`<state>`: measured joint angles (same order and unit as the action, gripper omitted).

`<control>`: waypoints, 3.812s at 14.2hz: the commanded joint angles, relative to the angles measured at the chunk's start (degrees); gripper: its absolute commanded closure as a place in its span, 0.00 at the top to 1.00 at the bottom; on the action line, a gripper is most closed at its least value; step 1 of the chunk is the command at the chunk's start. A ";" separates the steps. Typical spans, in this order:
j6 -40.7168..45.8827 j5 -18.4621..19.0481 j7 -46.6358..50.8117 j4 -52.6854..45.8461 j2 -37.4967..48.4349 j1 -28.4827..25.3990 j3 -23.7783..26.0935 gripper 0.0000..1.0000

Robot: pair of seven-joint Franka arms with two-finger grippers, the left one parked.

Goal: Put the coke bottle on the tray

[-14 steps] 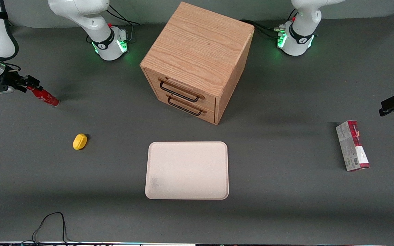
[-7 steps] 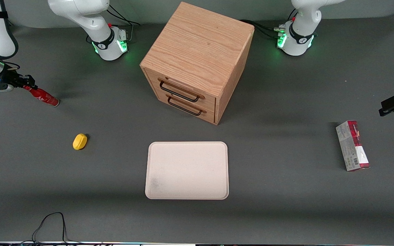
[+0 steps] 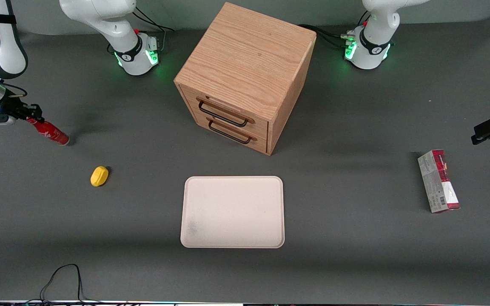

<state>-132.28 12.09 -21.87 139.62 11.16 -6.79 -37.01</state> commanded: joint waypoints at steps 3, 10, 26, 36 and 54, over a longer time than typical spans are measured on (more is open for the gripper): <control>17.53 -3.36 14.64 -20.99 -6.13 0.10 15.18 0.00; 37.16 -13.67 29.13 -55.03 -21.16 0.63 29.78 0.00; 16.10 -1.10 57.90 -76.69 -58.44 -2.97 53.80 0.00; 12.39 -0.93 57.11 -72.91 -57.31 -3.06 53.45 1.00; 32.68 -10.15 18.61 -31.34 -1.59 -4.37 24.97 1.00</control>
<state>-100.17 2.73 -2.11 103.69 4.43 -9.86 -10.54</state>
